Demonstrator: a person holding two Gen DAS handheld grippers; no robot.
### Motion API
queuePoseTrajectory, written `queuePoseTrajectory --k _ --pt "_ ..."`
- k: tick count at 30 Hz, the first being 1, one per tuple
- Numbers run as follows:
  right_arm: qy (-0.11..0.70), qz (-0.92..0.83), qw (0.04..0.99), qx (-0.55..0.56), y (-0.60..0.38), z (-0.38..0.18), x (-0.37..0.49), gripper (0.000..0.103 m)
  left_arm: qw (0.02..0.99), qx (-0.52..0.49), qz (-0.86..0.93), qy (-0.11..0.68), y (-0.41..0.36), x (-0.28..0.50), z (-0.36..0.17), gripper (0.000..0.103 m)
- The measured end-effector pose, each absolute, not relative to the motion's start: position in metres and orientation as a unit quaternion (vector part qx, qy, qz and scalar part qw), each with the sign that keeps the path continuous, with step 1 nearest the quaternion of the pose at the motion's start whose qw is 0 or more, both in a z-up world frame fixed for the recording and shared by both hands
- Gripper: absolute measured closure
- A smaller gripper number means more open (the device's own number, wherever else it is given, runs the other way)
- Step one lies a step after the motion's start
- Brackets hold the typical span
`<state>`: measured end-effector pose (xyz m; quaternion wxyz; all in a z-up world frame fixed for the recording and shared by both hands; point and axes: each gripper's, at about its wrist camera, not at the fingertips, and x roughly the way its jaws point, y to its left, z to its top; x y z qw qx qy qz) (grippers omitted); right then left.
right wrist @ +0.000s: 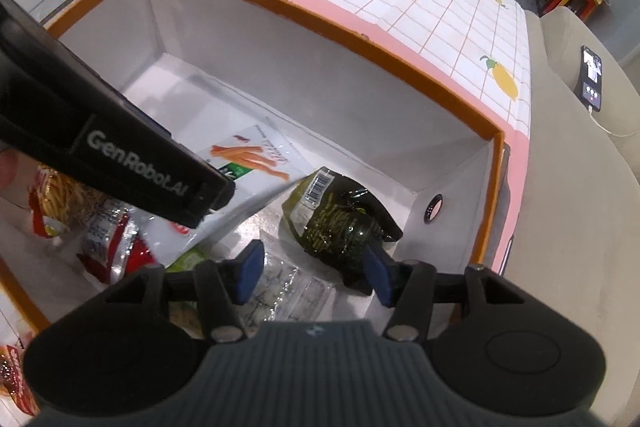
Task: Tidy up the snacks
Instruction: 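Open both grippers to drop the packet and pouch into the box, then withdraw both grippers from the box toward the remaining snacks on the table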
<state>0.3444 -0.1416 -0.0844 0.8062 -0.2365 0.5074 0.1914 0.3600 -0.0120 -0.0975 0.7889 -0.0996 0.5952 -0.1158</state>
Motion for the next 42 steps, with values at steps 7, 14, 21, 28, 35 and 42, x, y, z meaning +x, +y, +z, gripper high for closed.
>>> queuePoseTrajectory --k 7,14,21,28,35,42 --pt "0.492 0.187 0.819 -0.229 -0.144 -0.057 0.322 0.048 0.817 -0.068 -0.117 0.56 -0.014 0.329 -0.062 0.033" --pt "0.466 0.186 0.837 -0.218 -0.146 -0.021 0.289 0.047 0.851 -0.046 -0.127 0.508 -0.017 0.284 -0.019 0.033" --pt "0.443 0.18 0.858 -0.187 -0.153 0.006 0.246 0.047 0.881 -0.023 -0.13 0.454 -0.02 0.223 0.017 0.033" --pt "0.411 0.166 0.887 -0.132 -0.164 0.025 0.19 0.043 0.902 -0.014 -0.127 0.411 -0.018 0.163 0.033 0.033" --pt "0.387 0.134 0.911 -0.045 -0.175 0.016 0.127 0.043 0.921 -0.009 -0.126 0.369 -0.012 0.11 0.027 0.033" --pt "0.368 0.103 0.924 -0.005 -0.177 -0.005 0.078 0.041 0.917 0.024 -0.129 0.376 -0.008 0.074 0.0 0.033"
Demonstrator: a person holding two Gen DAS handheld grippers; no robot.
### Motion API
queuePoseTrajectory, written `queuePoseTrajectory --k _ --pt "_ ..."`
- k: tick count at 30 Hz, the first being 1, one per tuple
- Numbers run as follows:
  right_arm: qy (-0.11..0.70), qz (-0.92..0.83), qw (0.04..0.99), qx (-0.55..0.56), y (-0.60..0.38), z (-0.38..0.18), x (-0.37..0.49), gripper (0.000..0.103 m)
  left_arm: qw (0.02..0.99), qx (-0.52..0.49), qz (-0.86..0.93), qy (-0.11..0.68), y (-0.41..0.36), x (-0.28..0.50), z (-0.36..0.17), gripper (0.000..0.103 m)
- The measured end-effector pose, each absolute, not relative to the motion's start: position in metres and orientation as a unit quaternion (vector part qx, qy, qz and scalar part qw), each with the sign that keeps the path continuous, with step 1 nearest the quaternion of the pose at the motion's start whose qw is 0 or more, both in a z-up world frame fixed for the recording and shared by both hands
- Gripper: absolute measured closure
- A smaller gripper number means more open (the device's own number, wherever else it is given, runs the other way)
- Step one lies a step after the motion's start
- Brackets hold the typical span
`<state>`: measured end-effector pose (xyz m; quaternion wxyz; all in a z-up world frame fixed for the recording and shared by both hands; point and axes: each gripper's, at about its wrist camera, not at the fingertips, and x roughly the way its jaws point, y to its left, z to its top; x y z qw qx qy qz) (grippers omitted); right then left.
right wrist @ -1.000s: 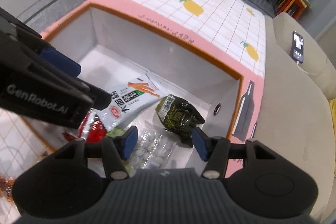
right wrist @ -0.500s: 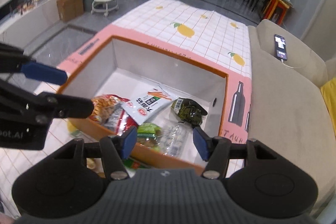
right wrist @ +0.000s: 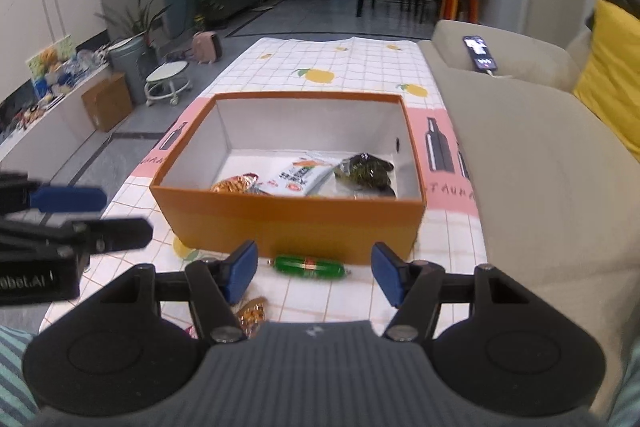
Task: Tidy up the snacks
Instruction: 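Withdraw both grippers from the box toward the remaining snacks on the table, then grasp the red-labelled meat pack with the left gripper while the right grasps the clear nut pack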
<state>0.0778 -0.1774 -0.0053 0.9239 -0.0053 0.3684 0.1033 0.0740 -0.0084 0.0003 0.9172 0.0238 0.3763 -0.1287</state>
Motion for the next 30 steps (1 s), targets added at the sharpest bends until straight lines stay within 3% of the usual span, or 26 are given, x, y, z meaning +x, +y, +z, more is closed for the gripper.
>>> queuePoseTrajectory --k 4,13,30 --pt "0.358 0.094 0.929 0.004 -0.178 -0.027 0.061 0.037 0.911 0.031 -0.129 0.391 -0.003 0.065 -0.023 0.033" --pt "0.407 0.088 0.909 -0.002 -0.169 -0.082 0.052 0.036 0.889 0.026 -0.105 0.444 0.005 0.068 -0.064 0.033" --pt "0.438 0.141 0.888 -0.027 -0.148 -0.121 0.068 0.037 0.857 0.05 -0.125 0.497 0.015 0.078 -0.108 0.032"
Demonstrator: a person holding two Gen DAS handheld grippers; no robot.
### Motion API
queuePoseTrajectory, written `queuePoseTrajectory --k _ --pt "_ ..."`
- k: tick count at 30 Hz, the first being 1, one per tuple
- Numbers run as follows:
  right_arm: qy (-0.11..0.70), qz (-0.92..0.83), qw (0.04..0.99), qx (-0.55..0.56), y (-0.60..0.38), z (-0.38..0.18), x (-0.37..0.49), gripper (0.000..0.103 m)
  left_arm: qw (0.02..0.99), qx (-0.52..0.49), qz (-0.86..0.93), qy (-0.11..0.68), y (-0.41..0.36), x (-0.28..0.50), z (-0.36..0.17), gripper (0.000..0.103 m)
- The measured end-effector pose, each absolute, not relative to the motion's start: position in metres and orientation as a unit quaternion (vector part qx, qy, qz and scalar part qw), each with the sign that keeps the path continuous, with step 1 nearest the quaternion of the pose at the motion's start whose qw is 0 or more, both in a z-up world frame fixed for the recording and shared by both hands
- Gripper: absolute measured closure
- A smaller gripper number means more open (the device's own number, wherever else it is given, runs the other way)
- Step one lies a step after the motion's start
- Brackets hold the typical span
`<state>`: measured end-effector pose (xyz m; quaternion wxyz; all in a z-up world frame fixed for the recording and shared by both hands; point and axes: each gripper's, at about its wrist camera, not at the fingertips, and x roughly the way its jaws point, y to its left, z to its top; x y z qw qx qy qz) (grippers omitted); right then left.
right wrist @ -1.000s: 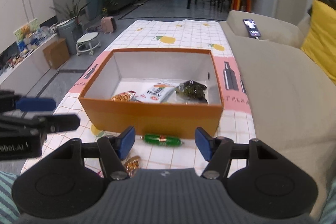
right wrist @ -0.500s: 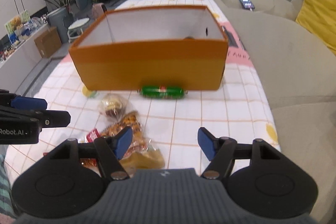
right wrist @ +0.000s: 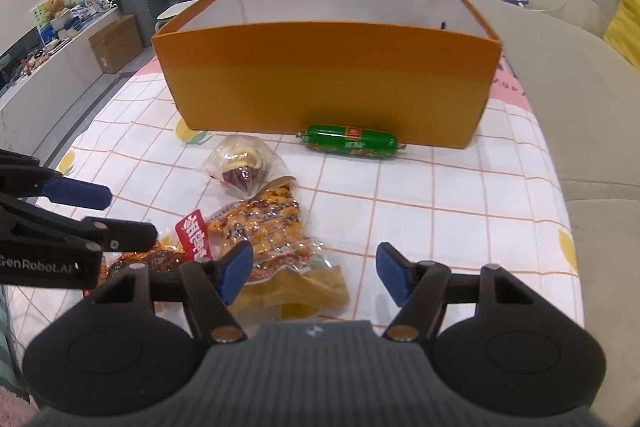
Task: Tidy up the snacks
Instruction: 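Grasp the red-labelled meat pack with the left gripper while the right grasps the clear nut pack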
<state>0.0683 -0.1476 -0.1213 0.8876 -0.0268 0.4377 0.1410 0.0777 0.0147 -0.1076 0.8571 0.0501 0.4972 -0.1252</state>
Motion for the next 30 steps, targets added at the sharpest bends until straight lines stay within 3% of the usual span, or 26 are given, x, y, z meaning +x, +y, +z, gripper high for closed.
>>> queuePoseTrajectory --k 12,20,22,23,30 --pt "0.464 0.184 0.866 -0.043 -0.129 -0.144 0.08 0.036 0.815 0.08 -0.14 0.557 0.018 0.078 -0.136 0.029" --pt "0.468 0.202 0.858 -0.063 -0.119 -0.157 0.092 0.023 0.789 0.12 -0.153 0.582 0.008 0.073 -0.147 0.019" --pt "0.467 0.199 0.859 -0.069 -0.117 -0.157 0.092 0.024 0.792 0.11 -0.145 0.583 0.008 0.074 -0.148 0.021" --pt "0.467 0.198 0.859 -0.068 -0.117 -0.157 0.092 0.026 0.796 0.103 -0.14 0.58 0.009 0.075 -0.146 0.028" --pt "0.487 0.151 0.859 -0.045 -0.137 -0.155 0.09 0.028 0.821 0.075 -0.12 0.553 0.007 0.077 -0.145 0.031"
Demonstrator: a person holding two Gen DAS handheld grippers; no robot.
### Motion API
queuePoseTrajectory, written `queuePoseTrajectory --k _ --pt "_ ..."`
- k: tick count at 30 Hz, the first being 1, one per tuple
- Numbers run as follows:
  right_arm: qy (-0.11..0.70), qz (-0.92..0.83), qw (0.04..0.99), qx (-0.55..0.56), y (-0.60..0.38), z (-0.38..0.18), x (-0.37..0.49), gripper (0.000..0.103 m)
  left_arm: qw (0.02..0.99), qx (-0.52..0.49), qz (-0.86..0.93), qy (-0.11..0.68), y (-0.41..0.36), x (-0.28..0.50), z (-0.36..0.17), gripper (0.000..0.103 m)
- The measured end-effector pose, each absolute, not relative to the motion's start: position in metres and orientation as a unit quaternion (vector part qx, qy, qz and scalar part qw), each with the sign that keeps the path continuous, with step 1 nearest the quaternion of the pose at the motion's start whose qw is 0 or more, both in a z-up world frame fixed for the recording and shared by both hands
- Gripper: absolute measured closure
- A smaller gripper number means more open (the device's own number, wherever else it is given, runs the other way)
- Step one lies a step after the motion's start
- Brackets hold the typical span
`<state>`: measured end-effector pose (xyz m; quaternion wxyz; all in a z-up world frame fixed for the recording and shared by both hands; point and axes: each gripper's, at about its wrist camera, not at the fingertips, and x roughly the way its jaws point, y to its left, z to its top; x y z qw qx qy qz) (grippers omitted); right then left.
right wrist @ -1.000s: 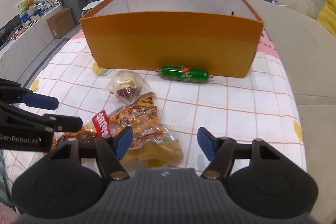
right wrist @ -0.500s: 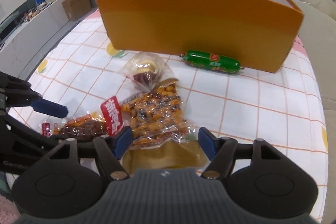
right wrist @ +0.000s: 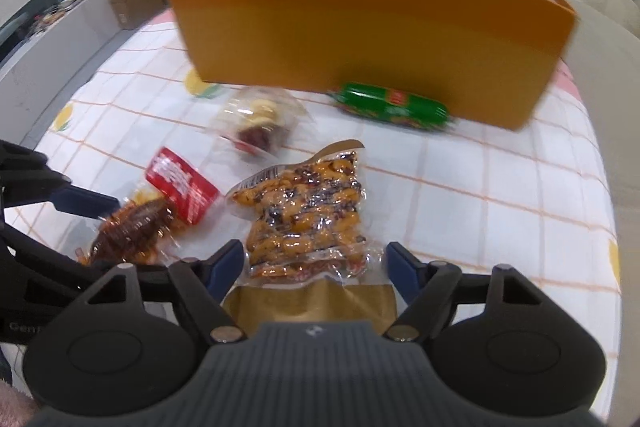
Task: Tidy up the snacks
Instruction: 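Grasp the red-labelled meat pack with the left gripper while the right grasps the clear nut pack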
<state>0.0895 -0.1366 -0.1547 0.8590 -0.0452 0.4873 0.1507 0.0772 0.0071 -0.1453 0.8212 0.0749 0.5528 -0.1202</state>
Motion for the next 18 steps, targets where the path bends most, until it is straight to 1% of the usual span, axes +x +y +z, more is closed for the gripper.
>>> queuePoseTrajectory --k 5,7,10,13,15,18 --pt "0.502 0.128 0.855 -0.03 -0.151 -0.153 0.082 0.027 0.836 0.01 -0.097 0.54 0.012 0.091 -0.144 0.032" --pt "0.495 0.13 0.858 -0.031 -0.153 -0.15 0.079 0.028 0.839 0.012 -0.096 0.536 0.011 0.091 -0.145 0.032" --pt "0.467 0.138 0.871 -0.069 -0.149 -0.146 0.075 0.022 0.841 0.027 -0.085 0.534 0.008 0.088 -0.146 0.028" --pt "0.452 0.151 0.876 -0.08 -0.144 -0.146 0.078 0.022 0.841 0.012 -0.072 0.537 0.013 0.087 -0.144 0.024" --pt "0.452 0.156 0.875 -0.075 -0.143 -0.147 0.082 0.022 0.836 -0.007 -0.063 0.546 0.019 0.089 -0.146 0.023" --pt "0.462 0.154 0.871 -0.068 -0.143 -0.152 0.09 0.023 0.838 -0.008 -0.055 0.542 0.023 0.09 -0.146 0.023"
